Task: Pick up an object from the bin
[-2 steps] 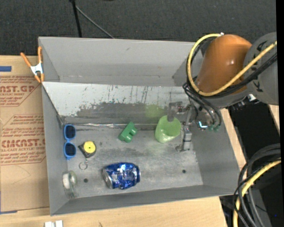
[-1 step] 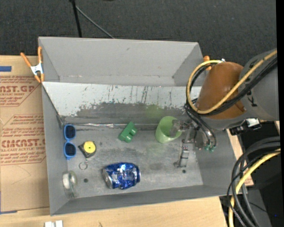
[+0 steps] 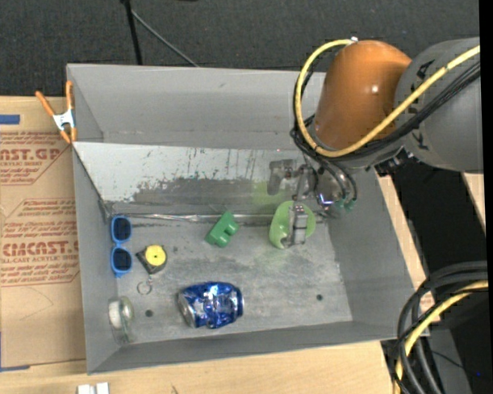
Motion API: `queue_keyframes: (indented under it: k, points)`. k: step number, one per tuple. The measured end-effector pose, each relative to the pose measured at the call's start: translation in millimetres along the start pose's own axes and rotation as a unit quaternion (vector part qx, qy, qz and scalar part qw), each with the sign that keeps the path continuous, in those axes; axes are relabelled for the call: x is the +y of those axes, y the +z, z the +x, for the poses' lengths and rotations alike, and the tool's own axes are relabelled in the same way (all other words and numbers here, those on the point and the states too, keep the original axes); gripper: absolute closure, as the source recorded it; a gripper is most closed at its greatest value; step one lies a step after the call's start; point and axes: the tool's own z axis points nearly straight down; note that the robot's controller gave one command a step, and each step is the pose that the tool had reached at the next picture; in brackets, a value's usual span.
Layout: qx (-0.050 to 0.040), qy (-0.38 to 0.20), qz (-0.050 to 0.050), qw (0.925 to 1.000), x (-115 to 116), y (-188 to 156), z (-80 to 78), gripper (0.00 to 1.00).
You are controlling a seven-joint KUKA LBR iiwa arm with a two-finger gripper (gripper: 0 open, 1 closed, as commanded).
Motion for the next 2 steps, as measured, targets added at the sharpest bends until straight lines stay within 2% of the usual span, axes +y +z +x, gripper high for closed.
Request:
queue_keyframes:
  k: [1, 2]
  points:
    - [0.0088, -0.018, 0.001, 0.9998, -79, 135, 24.4, 0.0]
    - [0.0045, -0.108, 0.001, 0.9942, -144, 139, 26.7, 0.0]
